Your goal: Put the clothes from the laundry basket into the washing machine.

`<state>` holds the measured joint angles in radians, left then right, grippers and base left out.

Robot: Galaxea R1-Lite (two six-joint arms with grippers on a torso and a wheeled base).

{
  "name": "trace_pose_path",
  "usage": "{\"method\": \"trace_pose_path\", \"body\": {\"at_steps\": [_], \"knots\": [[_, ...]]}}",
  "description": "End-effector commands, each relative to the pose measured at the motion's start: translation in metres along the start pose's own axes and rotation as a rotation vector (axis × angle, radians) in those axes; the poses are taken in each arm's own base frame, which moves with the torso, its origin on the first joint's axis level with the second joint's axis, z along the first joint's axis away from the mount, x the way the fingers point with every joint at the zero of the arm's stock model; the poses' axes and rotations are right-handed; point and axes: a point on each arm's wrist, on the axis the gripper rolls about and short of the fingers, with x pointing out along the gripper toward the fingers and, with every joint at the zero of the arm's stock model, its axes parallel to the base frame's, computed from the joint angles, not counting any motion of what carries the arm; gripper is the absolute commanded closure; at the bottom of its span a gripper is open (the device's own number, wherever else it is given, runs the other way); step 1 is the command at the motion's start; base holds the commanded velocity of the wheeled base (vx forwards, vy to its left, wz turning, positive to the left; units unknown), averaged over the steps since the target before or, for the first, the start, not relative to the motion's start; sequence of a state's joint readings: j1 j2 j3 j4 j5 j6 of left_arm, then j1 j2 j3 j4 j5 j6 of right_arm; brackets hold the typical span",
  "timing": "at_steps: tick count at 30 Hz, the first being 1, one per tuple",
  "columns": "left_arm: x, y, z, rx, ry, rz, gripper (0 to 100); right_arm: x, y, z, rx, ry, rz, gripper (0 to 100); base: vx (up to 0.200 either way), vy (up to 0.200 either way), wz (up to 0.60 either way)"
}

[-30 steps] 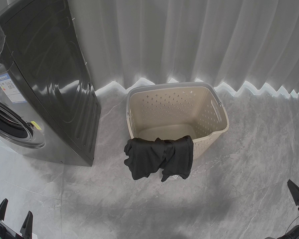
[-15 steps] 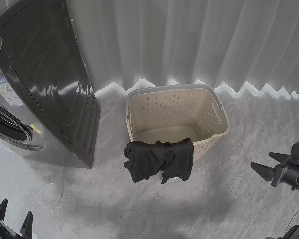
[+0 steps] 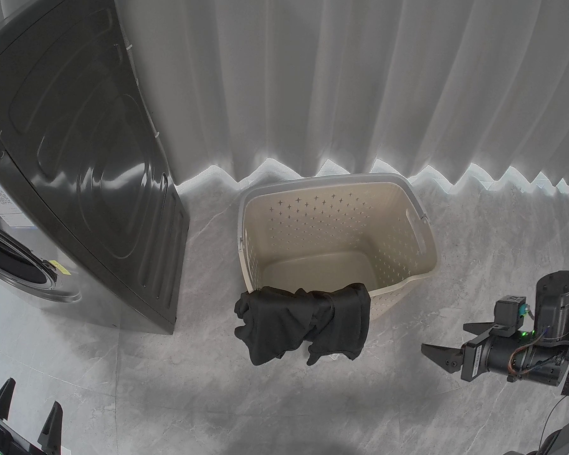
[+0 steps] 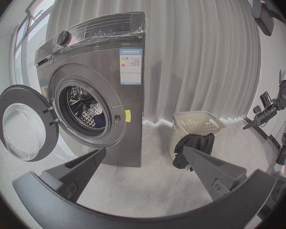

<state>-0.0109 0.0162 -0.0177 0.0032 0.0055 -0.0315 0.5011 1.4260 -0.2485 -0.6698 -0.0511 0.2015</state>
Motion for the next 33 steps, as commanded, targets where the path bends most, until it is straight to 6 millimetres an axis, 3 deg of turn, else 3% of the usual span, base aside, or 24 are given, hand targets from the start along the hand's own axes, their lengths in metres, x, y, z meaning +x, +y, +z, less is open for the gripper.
{"method": "trace_pose_path", "body": {"at_steps": [1, 13, 19, 33], "knots": [[0.0, 0.0, -0.005, -0.001, 0.001, 0.001, 0, 0.019, 0.011, -0.009, -0.021, 0.082, 0.013, 0, 0.0, 0.0, 0.0], [0.0, 0.0, -0.005, -0.004, 0.001, 0.001, 0, 0.058, 0.03, -0.008, -0.02, 0.086, 0.006, 0, 0.0, 0.0, 0.0], [0.0, 0.0, -0.005, -0.005, 0.001, 0.001, 0, 0.08, 0.048, -0.009, -0.01, 0.075, 0.002, 0, 0.0, 0.0, 0.0], [0.0, 0.0, -0.005, -0.007, 0.0, 0.001, 0, 0.127, 0.058, -0.017, -0.018, 0.063, -0.012, 0, 0.0, 0.0, 0.0]]}}
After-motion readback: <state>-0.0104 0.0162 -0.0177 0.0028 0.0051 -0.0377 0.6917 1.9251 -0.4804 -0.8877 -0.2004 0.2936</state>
